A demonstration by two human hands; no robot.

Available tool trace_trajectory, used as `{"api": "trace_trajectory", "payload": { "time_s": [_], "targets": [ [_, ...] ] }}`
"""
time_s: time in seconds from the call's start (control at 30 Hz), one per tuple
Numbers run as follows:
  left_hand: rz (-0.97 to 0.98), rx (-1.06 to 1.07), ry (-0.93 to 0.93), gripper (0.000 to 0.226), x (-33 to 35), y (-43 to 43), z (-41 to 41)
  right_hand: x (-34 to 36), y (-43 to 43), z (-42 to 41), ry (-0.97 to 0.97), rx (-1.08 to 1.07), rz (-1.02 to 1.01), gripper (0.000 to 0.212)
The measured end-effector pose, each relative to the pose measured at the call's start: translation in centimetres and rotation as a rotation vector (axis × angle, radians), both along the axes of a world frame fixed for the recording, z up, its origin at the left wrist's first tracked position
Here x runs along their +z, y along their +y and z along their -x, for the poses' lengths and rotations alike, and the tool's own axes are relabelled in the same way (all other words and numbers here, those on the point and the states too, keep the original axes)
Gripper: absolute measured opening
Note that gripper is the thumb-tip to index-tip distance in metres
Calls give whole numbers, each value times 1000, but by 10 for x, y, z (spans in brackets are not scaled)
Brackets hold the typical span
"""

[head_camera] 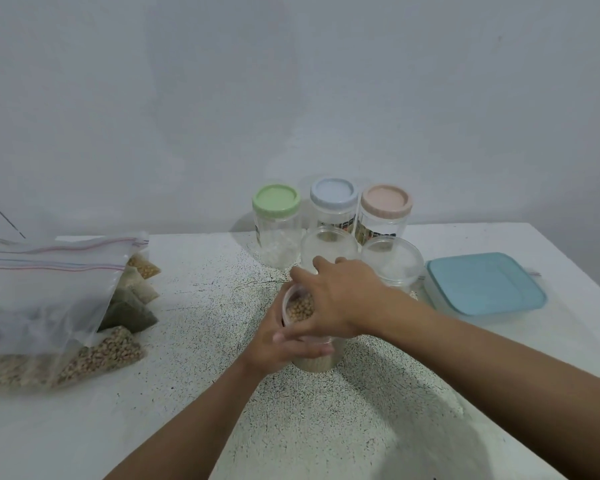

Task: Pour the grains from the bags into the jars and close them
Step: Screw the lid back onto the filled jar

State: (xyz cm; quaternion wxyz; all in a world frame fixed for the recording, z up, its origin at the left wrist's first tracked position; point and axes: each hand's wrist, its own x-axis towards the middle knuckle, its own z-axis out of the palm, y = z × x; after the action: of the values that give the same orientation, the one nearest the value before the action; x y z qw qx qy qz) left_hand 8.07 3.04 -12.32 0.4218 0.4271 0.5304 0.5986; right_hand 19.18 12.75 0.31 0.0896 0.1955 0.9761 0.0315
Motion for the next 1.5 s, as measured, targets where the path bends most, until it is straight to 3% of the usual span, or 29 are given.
{"api": "trace_trajectory", "payload": {
  "time_s": [0.17,0.33,0.53,0.9,1.17,1.33,1.4,1.5],
  "targets": [
    [26,27,41,95,0,0,0,11,1,0,-27,2,-32,94],
    [92,32,96,100,0,-1,2,17,7,3,-76,166,209,81],
    [84,94,166,93,6,-1,-4,26,23,7,-133,320,379,86],
    [94,66,134,95,6,-3,-1,23,25,10,-100,223,286,82],
    [78,58,112,92,-1,-2,4,11,8,6,-14,6,-5,97],
    [126,68,61,100,6,-4,1,24,10,4,4,-11,-113,86],
    [119,73,92,94,6,-4,1,27,13,2,7,32,-90,90],
    [97,69,115,89,3,-2,0,28,21,2,-90,180,166,84]
  ]
}}
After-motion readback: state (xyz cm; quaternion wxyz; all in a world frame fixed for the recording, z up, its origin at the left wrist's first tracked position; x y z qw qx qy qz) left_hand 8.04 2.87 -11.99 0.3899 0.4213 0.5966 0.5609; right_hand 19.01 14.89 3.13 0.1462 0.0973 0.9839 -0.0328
